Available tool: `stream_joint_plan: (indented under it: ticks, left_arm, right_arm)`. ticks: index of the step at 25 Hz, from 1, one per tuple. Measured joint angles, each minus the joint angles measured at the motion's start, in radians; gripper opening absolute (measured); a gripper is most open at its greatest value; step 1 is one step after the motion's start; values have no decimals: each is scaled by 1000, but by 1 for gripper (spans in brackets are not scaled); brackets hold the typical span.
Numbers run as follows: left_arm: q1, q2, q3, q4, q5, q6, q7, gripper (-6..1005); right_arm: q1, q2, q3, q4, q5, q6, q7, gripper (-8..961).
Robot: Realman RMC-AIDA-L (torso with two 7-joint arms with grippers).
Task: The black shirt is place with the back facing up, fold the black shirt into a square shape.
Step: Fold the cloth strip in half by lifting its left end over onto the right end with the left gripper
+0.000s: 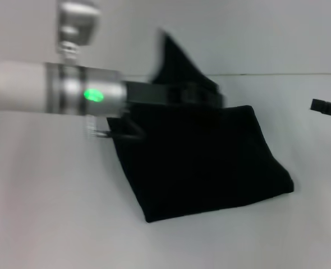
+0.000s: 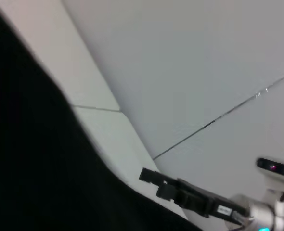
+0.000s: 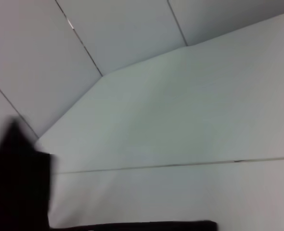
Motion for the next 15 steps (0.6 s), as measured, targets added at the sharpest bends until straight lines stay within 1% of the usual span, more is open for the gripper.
stream_joint_plan:
  ticks: [1, 2, 3, 4, 5, 6, 8, 9, 11, 13, 15]
  left_arm:
    - [-19, -22, 25, -35, -15, -72, 25, 161]
    - [-28, -27, 35, -56, -25, -109, 38, 164]
    - [-51, -29, 57, -137, -57, -213, 77, 166]
    - [-60, -28, 60, -187, -80, -267, 103, 168]
    - [-70, -31, 63, -307, -123, -368, 163, 171]
    - [-69, -33, 52, -370, -163, -424, 224, 173]
    - [-57, -37, 28, -454, -224, -468, 323, 178]
    - [-49, -37, 3, -504, -254, -470, 378, 181]
    - [-32, -37, -40, -556, -274, -438, 446, 205]
    - [-11, -38, -77, -577, -276, -377, 488, 249]
    - [12, -37, -107, -572, -276, -289, 521, 292]
  right_arm:
    - [-5, -2, 0, -7, 0, -3, 0, 927]
    - [-9, -5, 0, -11, 0, -4, 0, 927]
    - [-12, -8, 0, -12, 0, -9, 0, 927]
    - [-15, -12, 0, -12, 0, -12, 0, 927]
    - [-16, -16, 0, -12, 0, -17, -1, 927]
    - [-17, -19, 0, -12, -2, -18, -1, 927]
    - [-15, -22, -3, -13, -5, -17, -1, 927]
    - [-14, -23, -5, -13, -5, -16, 0, 926]
    - [-11, -27, -7, -13, -8, -15, 6, 926]
    - [-6, -31, -12, -9, -12, -14, 22, 926]
    - [1, -36, -17, -5, -25, -14, 61, 926]
